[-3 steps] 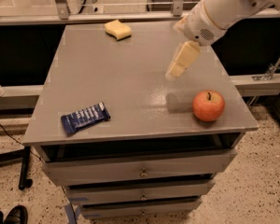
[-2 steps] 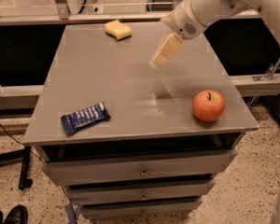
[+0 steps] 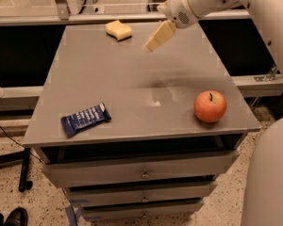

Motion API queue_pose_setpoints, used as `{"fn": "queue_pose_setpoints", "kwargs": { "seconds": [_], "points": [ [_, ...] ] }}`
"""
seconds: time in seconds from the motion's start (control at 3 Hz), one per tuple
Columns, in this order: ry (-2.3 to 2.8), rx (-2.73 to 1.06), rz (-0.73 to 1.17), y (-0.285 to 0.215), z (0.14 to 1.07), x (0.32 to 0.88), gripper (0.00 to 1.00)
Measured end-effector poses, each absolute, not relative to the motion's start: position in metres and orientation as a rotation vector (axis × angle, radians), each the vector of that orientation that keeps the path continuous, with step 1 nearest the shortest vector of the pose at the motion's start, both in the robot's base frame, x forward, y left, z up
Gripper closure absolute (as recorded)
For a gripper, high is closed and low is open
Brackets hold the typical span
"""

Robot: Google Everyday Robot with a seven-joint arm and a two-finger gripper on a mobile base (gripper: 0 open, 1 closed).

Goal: Move sponge near apple

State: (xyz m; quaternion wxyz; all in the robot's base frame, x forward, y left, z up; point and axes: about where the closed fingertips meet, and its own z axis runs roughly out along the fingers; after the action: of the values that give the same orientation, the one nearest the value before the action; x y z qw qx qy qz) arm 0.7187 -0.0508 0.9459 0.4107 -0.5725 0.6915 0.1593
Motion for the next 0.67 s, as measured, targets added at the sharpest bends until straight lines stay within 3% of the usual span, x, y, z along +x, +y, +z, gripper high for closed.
{"fn": "queue_pose_setpoints", "kwargs": {
  "seconds": [0.67],
  "points": [
    [1.844,-1.237,0.295,-0.045,0.908,0.764,0.00]
  ]
}}
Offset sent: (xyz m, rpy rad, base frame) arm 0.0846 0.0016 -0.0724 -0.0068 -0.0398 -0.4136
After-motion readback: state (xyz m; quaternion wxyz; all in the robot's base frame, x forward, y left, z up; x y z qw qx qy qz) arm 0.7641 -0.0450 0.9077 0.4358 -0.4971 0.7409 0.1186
